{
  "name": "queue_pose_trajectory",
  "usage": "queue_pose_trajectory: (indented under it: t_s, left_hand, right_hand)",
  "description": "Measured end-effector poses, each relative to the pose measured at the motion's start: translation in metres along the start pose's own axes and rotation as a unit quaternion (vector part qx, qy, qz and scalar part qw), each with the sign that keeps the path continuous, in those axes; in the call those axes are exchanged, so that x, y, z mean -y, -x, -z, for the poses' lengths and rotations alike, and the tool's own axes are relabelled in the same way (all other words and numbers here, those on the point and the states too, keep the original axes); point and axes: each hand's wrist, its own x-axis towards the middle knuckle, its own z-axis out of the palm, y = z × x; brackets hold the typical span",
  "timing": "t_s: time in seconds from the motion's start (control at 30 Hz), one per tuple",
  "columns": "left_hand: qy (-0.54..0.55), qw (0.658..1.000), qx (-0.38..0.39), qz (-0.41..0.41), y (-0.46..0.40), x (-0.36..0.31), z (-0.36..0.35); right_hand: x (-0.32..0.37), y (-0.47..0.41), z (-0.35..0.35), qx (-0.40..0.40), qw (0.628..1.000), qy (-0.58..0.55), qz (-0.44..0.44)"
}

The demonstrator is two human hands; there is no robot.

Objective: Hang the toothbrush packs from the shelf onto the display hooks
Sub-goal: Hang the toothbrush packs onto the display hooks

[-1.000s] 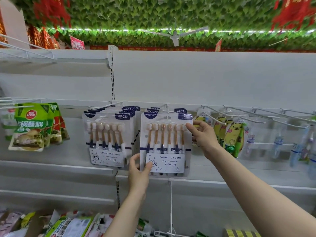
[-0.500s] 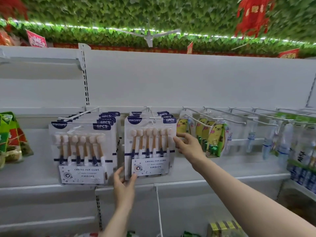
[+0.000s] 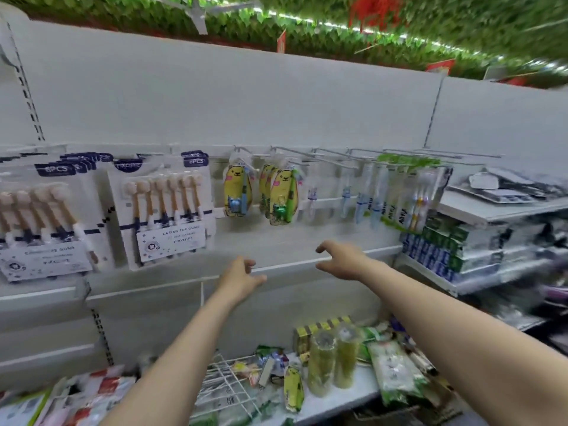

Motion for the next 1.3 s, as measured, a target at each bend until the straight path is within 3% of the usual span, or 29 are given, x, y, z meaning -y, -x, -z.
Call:
queue_pose_trajectory:
  t_s: [0.17,0.37,0.7,1.07,1.3]
  left_hand:
    - [-0.121,0.982,0.032,-0.139,0.051,-0.123,-0.063]
    - [-0.200,0.945,0.018,-0.259,0.111,-0.234,-0.170]
    - [-0.304,0.882,0.059,-0.356,0.153,-0.347,-0.334]
    - [-0.330,0.826,0.171,-0.424,0.076,-0.443,-0.527]
    - [-0.288,0.826,0.174,-0.452,-0.019,-0.535,-0.620]
  right_hand:
    - [-0.101,0.065,0.065,-0.012,0.997,0.078,0.020]
    - [-0.225,0.160,0.138,-0.101,0.987,0.126,0.025]
    - [-0.404,0.249,0.192,-0.189,0.975,0.112,-0.028]
    - [-0.606,0.221,0.209,-0.166,0.973,0.094,-0.126]
    - [-0.725,0.151,0.263,-0.151,0.968,0.097,-0.174]
